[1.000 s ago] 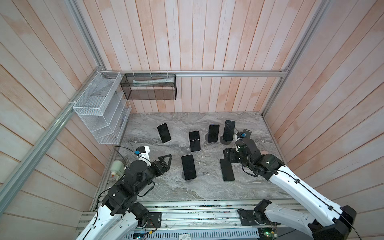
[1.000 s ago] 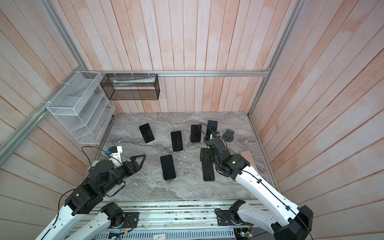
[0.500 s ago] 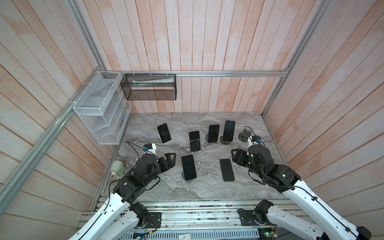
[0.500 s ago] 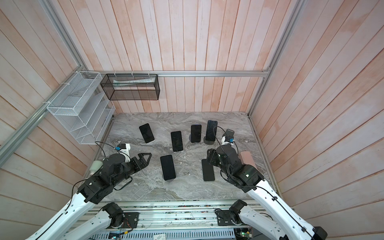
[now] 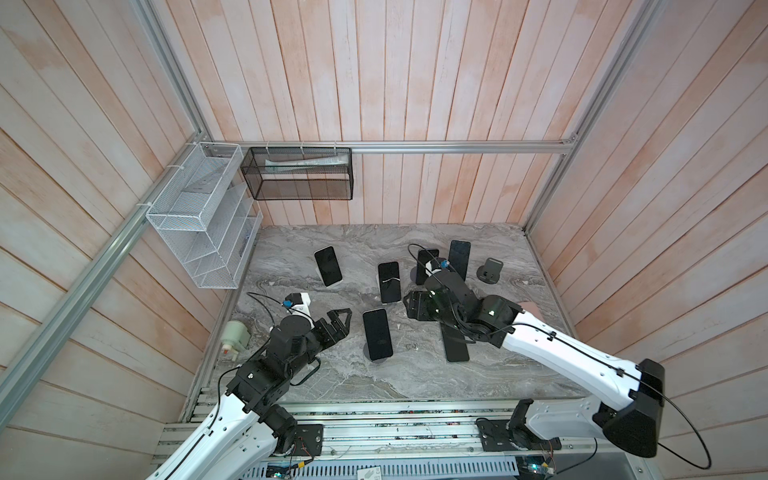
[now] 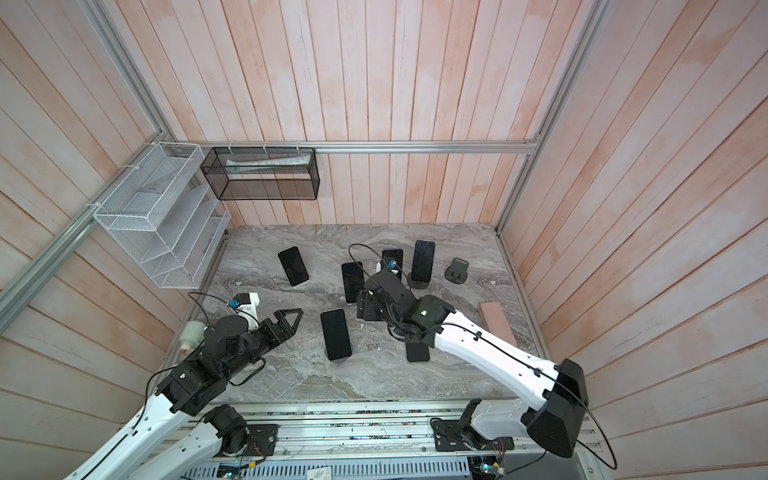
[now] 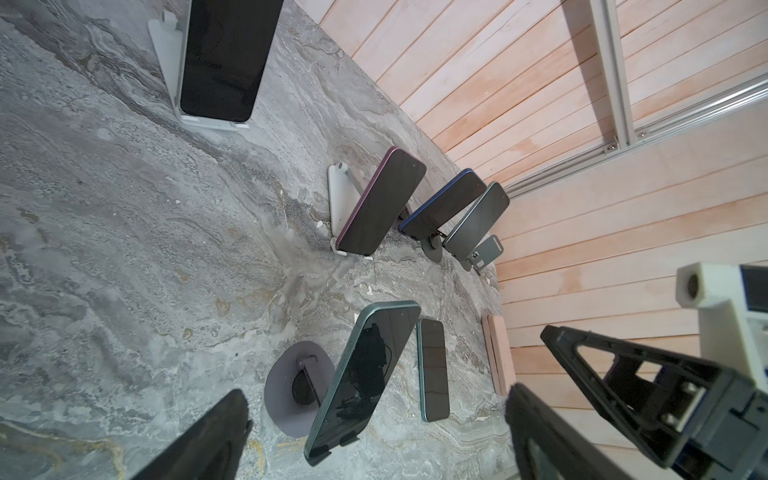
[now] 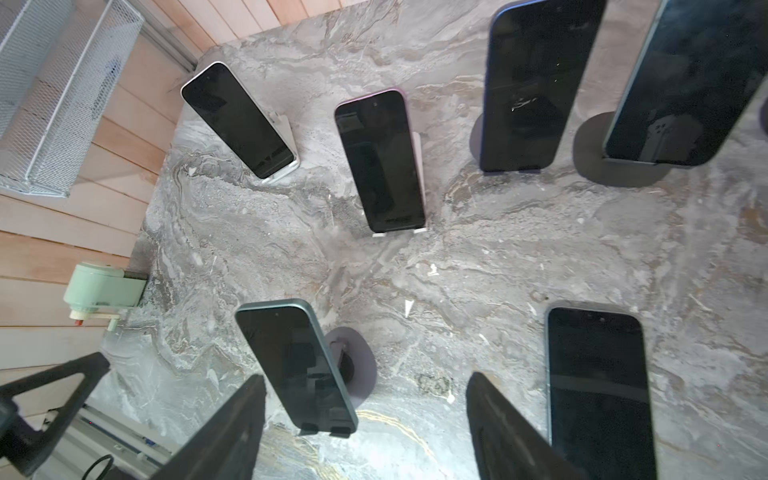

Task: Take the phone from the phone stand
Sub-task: 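Lower the right gripper around the second teal-edged phone and close it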

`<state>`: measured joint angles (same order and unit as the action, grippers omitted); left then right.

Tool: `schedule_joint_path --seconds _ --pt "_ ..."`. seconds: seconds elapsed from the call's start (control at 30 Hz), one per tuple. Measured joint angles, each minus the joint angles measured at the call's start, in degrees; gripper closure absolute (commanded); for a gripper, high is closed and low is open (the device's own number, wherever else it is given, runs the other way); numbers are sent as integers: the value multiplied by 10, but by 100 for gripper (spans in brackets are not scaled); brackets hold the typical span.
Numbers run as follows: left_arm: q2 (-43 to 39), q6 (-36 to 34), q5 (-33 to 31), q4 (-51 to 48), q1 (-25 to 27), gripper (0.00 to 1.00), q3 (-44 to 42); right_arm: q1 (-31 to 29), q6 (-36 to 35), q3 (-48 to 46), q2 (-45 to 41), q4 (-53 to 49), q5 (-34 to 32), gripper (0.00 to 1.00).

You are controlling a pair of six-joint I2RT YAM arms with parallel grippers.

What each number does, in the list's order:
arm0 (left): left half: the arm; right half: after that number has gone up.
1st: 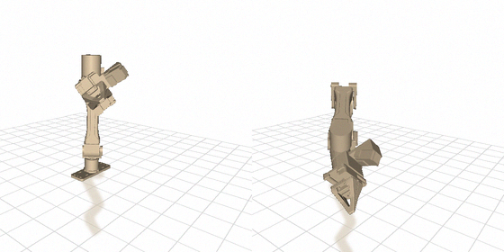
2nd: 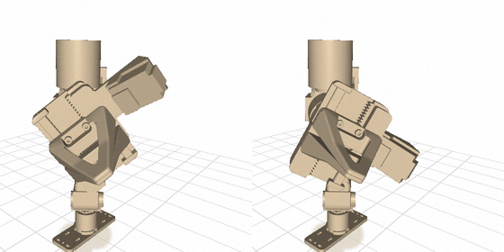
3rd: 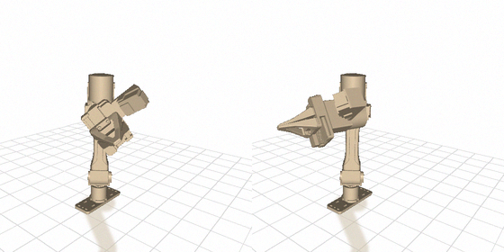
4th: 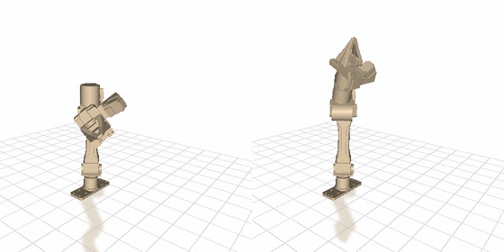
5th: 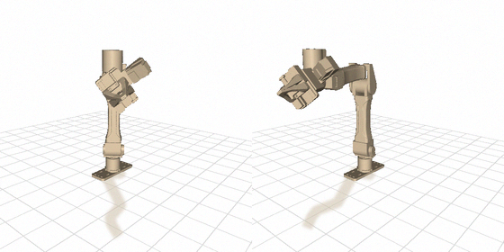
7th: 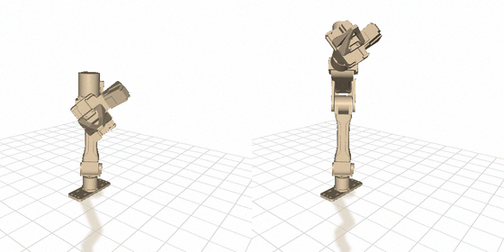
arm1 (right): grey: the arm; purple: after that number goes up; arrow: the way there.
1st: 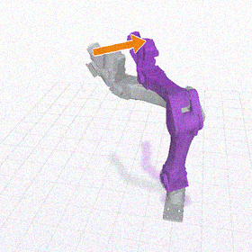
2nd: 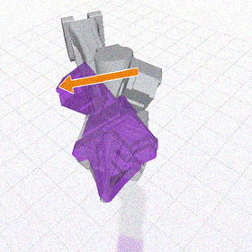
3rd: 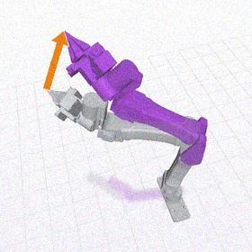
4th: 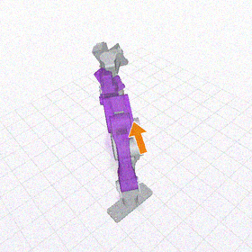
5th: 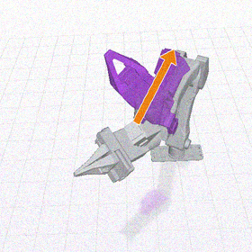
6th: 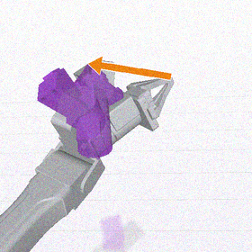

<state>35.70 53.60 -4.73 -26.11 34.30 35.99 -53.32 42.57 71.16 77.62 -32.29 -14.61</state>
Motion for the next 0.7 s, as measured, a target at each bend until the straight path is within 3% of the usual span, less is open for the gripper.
schedule_joint_path --seconds 0.37,0.7 --pt "-61 3 -98 -55 0 1 -9 -72 -6 172 216 -35 -11 13" --pt "-79 -3 -127 -81 0 1 -10 -77 -6 198 253 -55 -14 8"
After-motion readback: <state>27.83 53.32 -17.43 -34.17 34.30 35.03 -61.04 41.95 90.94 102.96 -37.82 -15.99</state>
